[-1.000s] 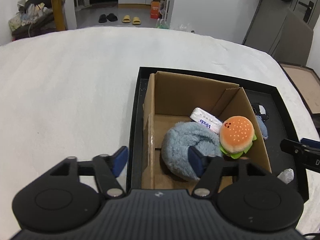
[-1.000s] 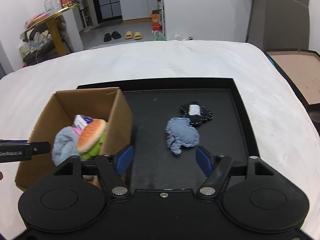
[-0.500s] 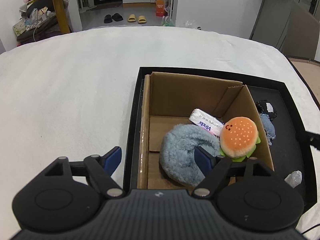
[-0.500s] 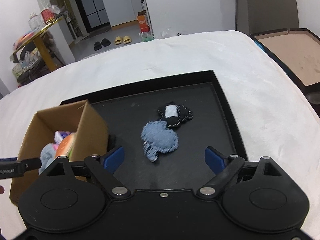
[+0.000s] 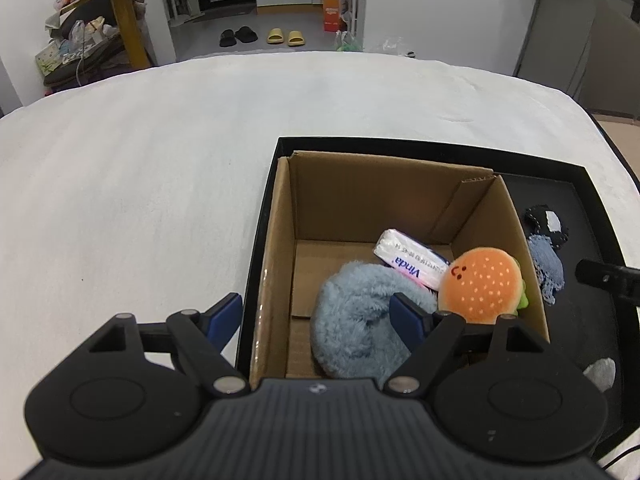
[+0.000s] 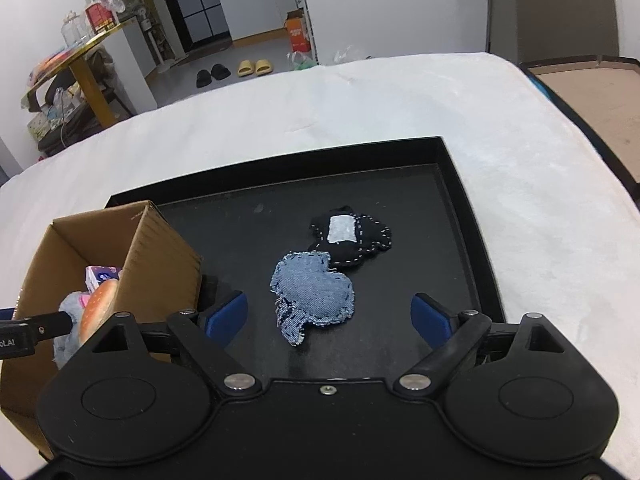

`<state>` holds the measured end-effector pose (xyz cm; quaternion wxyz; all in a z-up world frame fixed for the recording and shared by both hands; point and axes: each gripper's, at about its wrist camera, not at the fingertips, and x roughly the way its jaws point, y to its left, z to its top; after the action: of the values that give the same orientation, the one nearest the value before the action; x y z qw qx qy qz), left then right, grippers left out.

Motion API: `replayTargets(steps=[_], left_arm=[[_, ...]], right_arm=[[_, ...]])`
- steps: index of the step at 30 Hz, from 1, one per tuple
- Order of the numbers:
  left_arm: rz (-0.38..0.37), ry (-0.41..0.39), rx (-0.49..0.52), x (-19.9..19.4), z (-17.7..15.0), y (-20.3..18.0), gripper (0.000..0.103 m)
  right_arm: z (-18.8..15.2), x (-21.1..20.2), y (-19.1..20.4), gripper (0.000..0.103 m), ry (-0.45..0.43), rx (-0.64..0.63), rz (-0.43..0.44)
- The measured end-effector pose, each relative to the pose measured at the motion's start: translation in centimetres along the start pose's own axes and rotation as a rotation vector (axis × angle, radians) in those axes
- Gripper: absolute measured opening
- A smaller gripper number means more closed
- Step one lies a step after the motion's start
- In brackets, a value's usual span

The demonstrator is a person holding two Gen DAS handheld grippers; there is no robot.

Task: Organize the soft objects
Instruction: 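Move the right tool down and close it on the denim-blue cloth, then lift the denim cloth into the box and open the right tool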

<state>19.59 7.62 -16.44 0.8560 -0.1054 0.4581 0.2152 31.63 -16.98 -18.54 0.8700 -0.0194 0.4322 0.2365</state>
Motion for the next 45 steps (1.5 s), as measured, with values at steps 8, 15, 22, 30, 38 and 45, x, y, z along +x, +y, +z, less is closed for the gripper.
replayTargets(steps=[8,15,22,30,38,45], left_arm=[[0.032,0.016,-0.014,0.5,0.2,-0.6,0.079],[0.057,0.023,0.017,0.9,0.3,-1.6,0.079],[0.094,0.013,0.079,0.9,0.3,-3.0,0.081],[0.078,0.019,0.066,0.6,0.0,-2.4,0.083],[0.059,0.028,0.041,0.7,-0.3,-0.8,0.083],[0.068,0.026,0.059,0.6,-0.5,-0.3,0.083]], right_arm=[[0.2,2.7,0.9,0.083,0.03,-0.032,0.02],[0.2,4.7,1.1,0.075,0.059,-0.034,0.005],[-0.3,4.8,0.7,0.052,0.064,-0.035,-0.027],[-0.7,3.3,0.1,0.041,0.057,-0.03,-0.028],[-0.1,1.6,1.0,0.041,0.032,-0.037,-0.032],[0.0,-0.4,2.1,0.041,0.004,-0.049,-0.042]])
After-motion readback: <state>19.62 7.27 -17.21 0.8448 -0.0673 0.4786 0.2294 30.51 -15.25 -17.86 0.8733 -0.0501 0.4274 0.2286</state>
